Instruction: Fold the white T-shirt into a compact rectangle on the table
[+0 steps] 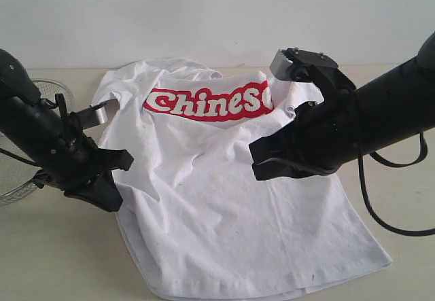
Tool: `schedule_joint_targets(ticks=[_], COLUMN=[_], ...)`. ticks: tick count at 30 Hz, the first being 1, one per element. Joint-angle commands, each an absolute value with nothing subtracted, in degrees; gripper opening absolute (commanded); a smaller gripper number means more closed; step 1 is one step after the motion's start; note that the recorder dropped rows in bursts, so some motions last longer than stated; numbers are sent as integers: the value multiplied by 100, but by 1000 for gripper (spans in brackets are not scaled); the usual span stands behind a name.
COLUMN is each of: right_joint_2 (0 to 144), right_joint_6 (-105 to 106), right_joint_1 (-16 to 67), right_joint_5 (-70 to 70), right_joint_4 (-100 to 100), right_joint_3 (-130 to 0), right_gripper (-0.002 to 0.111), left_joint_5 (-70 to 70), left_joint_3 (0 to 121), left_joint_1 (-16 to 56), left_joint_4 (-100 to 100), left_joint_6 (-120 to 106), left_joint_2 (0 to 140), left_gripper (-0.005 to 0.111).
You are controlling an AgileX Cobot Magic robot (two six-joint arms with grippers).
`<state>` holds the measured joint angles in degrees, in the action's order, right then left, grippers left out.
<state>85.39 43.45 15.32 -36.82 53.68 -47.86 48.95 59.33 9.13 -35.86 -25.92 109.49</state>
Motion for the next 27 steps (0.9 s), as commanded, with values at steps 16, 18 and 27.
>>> schedule_joint_targets(ticks=[16,18,27], right_joint_2=[8532,8532,8532], right_joint_6=[4384,4384,4384], right_joint_1=[1532,1532,1532], right_joint_5=[-3623,-3609,-3600], right_joint_4=[5344,5344,5344], right_joint_3=[-4811,-4811,-4811], right_gripper=[0,0,0], left_joint_5=[4823,4862,5038], left_joint_3=[5968,5968,5980], left_joint_1=[1136,1136,1225], left_joint_4=[-3452,-3449,-3705], left_joint_6=[-2527,-2527,-2568], left_joint_2=[11396,11396,11396], left_gripper=[4,4,4])
